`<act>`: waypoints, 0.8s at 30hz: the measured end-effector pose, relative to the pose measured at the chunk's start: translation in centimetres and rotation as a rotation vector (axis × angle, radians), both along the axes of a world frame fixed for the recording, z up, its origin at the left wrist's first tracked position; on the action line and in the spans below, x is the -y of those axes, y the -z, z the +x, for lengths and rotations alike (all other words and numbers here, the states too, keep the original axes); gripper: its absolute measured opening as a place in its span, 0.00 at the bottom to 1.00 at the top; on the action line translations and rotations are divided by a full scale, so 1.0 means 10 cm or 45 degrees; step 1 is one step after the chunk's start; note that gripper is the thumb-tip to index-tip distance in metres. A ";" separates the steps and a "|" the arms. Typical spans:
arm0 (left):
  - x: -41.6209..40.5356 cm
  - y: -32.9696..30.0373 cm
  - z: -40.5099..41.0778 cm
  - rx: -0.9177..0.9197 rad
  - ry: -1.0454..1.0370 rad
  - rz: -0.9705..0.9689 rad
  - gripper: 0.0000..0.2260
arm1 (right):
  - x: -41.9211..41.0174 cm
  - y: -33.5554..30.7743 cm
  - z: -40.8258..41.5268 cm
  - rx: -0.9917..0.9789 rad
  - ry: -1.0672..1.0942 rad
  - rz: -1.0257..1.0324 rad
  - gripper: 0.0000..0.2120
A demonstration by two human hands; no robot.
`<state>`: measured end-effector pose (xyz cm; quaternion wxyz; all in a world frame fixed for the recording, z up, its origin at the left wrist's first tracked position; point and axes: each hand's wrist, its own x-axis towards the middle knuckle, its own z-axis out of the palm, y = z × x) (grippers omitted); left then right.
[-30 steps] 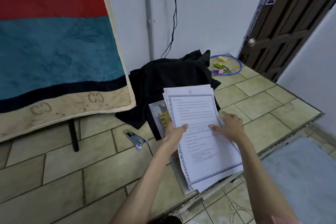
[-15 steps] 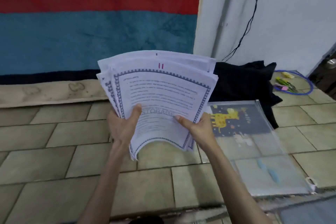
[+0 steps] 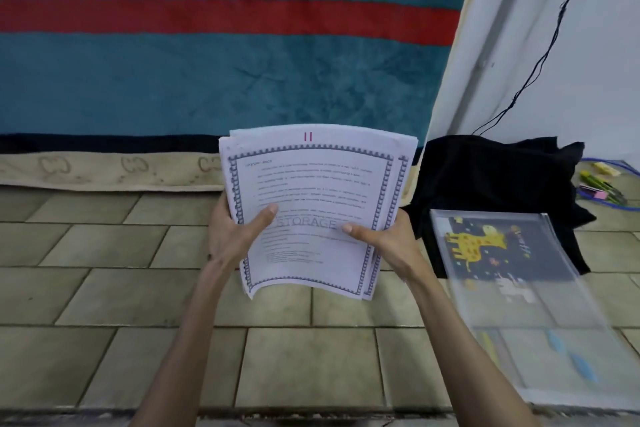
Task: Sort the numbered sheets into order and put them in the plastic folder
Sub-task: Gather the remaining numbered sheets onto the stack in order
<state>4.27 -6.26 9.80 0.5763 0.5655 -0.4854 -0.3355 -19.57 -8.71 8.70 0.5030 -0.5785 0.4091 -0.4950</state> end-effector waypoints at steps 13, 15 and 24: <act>0.05 0.27 0.09 -0.073 0.117 0.149 0.22 | -0.04 0.31 0.09 -0.060 0.008 0.149 0.25; 0.03 0.37 0.08 -0.047 0.108 0.230 0.13 | -0.09 0.40 0.10 -0.083 0.034 0.194 0.23; -0.02 0.56 -0.12 -0.124 -0.098 0.412 0.16 | -0.21 0.47 0.30 0.054 0.253 0.215 0.07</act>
